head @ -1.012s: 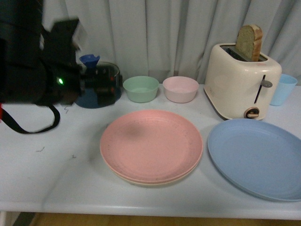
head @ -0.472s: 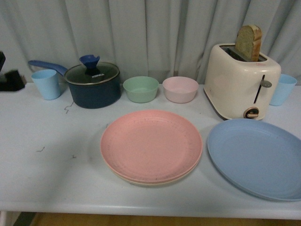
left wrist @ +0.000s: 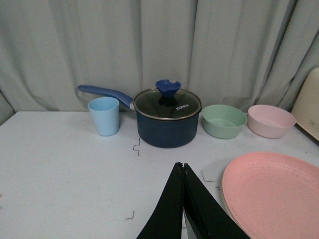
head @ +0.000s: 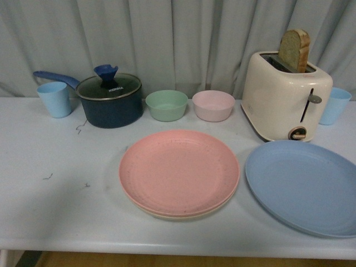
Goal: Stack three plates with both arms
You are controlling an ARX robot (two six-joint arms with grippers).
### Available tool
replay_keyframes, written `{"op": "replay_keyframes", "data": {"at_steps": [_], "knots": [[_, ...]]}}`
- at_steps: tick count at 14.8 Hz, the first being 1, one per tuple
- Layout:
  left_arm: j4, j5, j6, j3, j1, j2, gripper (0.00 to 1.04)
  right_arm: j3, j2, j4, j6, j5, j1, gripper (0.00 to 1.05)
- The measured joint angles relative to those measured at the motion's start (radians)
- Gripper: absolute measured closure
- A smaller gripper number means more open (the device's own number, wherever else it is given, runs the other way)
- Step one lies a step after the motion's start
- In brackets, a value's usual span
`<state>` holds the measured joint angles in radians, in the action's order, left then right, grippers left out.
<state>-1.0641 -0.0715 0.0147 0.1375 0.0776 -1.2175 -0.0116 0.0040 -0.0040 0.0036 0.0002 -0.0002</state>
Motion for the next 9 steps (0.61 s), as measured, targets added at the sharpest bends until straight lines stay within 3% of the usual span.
{"op": "replay_keyframes", "data": {"at_steps": [1,9], "knots": [[0.072,0.061,0.0,-0.045,-0.075,0.111,1.03,0.0,0.0,0.0,0.0,0.0,0.0,0.06],[0.415,0.072,0.0,-0.126,-0.077,0.542,1.03,0.0,0.0,0.0,0.0,0.0,0.0,0.06]]}}
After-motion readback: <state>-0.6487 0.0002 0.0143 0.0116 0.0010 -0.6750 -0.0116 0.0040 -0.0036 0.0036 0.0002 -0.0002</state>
